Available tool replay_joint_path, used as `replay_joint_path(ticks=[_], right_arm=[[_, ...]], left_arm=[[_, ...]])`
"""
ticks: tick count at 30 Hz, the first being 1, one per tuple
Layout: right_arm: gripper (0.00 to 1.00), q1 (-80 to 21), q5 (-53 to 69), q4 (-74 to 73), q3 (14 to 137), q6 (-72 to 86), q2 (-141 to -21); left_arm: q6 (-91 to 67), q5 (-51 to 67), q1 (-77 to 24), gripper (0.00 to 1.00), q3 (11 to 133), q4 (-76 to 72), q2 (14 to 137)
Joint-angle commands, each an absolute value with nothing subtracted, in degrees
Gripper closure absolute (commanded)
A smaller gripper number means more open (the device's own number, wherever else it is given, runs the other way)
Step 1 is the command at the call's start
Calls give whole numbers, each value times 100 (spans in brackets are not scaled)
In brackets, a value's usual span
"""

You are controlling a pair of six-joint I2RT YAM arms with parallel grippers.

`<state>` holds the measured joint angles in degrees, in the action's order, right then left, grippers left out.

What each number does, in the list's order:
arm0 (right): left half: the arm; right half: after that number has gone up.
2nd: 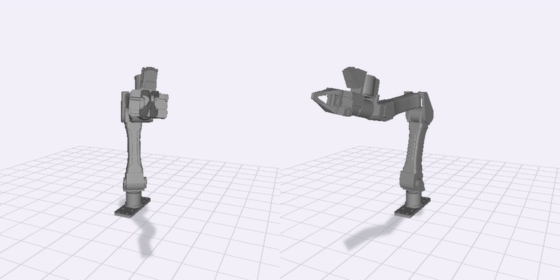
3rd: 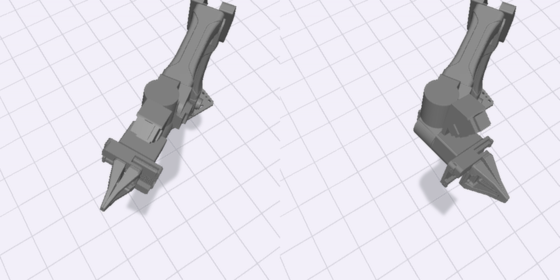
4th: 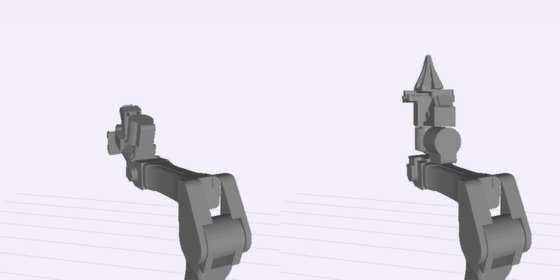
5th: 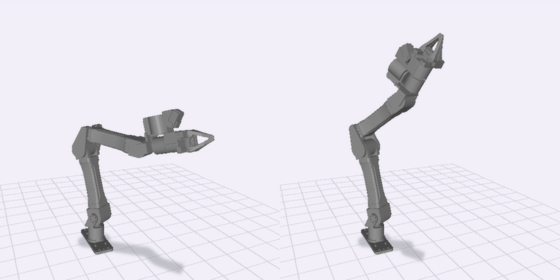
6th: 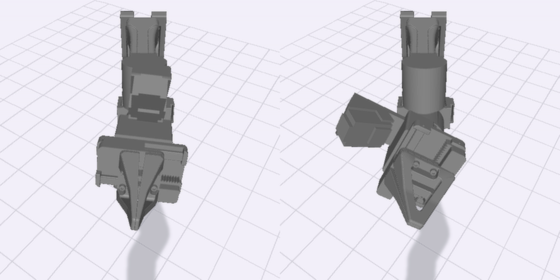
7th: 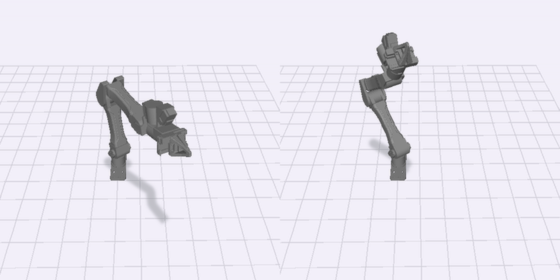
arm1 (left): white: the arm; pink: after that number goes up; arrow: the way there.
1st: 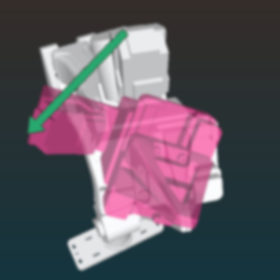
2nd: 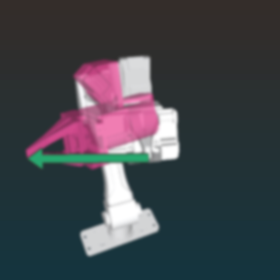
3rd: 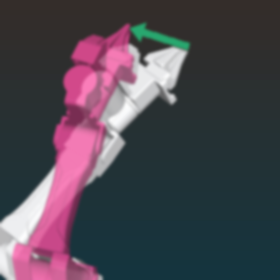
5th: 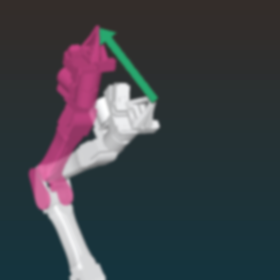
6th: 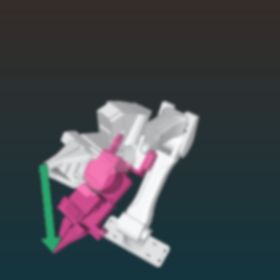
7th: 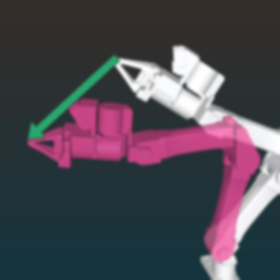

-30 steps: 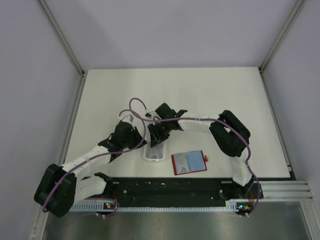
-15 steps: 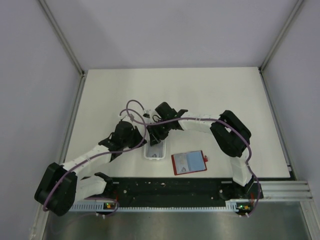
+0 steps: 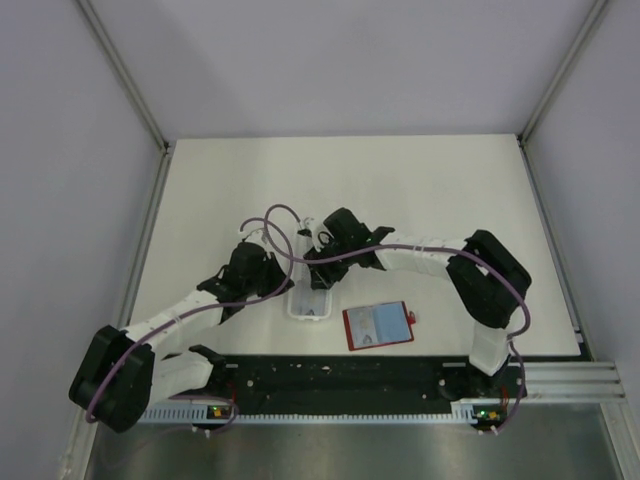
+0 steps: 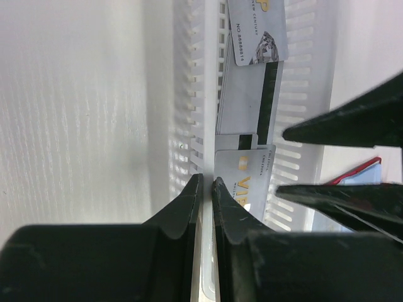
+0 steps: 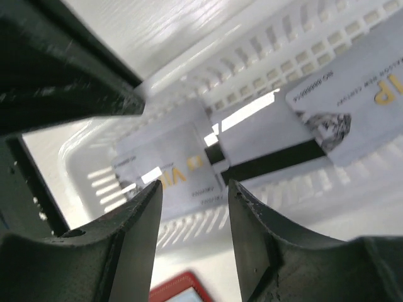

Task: Put the credit cards into the card holder
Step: Pick up the credit card from the storage box.

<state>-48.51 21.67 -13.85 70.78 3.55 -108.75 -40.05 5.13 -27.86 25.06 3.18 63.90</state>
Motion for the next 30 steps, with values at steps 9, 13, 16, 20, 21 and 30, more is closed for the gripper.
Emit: replay_joint_path(ticks=[9, 13, 16, 20, 21, 30], right_arm=[[53, -4808, 2197, 369, 5028, 528, -8878], [53, -4799, 2285, 334, 4931, 405, -8728], [52, -4799, 2268, 316, 4913, 290, -8692], [52, -4808, 2329, 150, 5167, 35, -8754], [51, -4808, 2381, 80, 5281, -174, -8797], [48, -4720, 3084, -246, 6380, -861, -9781]], left_arm=[[-3788, 378, -2760, 100, 2619, 378, 6337], [-3744, 387, -2760, 100, 2619, 369, 6346], [-3683, 422, -2760, 100, 2619, 360, 6354], [-3534, 545, -2760, 100, 2610, 290, 6416], [-3507, 571, -2751, 100, 2619, 273, 6442], [-3419, 791, -2760, 100, 2689, 167, 6539]])
